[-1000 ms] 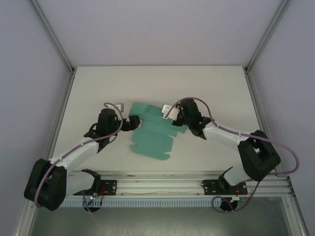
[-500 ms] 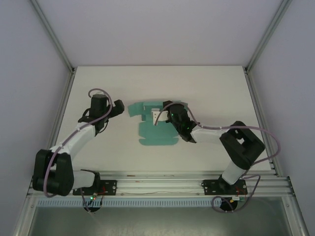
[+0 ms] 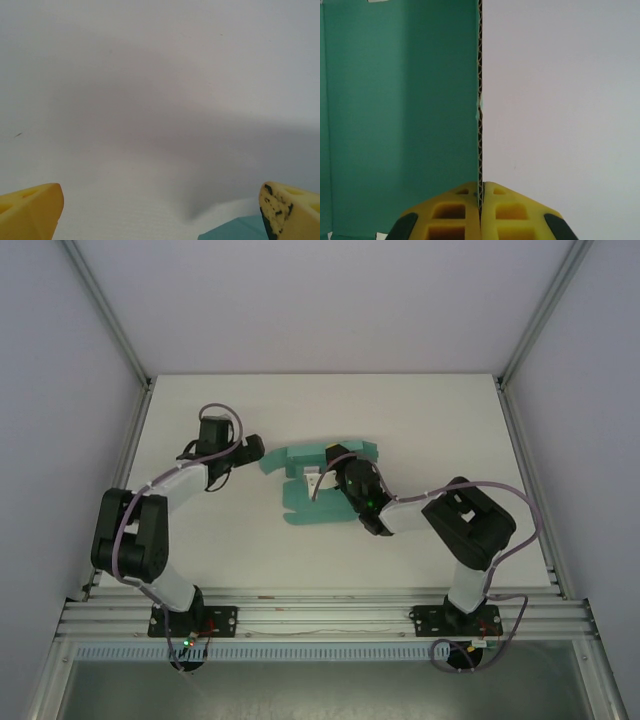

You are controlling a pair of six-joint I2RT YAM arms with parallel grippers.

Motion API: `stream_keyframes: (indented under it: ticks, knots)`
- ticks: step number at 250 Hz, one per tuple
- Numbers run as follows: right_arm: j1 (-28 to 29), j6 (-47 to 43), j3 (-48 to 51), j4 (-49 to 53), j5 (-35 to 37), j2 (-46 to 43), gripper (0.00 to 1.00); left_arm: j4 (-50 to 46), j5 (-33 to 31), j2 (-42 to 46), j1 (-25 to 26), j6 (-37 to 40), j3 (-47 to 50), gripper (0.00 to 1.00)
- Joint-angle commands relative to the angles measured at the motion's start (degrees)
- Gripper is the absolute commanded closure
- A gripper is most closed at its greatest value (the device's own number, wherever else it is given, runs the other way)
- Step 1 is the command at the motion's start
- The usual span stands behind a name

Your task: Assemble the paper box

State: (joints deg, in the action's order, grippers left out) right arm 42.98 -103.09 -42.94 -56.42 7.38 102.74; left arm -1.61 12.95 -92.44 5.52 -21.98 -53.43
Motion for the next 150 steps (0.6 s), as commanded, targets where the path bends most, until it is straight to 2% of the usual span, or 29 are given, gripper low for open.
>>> stream_keyframes:
  ticks: [1,21,67,93,121,150]
  knots:
    - [0.30,2.62,0.66,-0.60,1.02,-1.74,1.00,2.22,7.65,-1.49,-0.33,3.79,-1.28,0.06]
    - [0.32,4.35,0.36,0.62,1.89,-1.93,1.00,4.17,12.43,-1.78,-0.12,4.05,0.03,0.13]
    - [0.26,4.01,-0.47,1.50,3.00,-0.07,1.00,11.04,18.96,-0.21,1.47,3.59,4.71,0.26]
    - [0.28,4.10,-1.18,0.98,3.70,1.46,1.00,11.84,18.69,0.08,3.64,5.02,5.62,0.31]
    - [0.27,3.93,-1.89,-0.53,4.99,3.32,1.00,13.91,16.69,-0.36,6.61,8.71,7.23,0.31]
    - [0.28,3.27,-1.80,-0.41,5.44,3.97,1.00,16.79,15.96,-0.85,7.87,8.12,8.69,0.31]
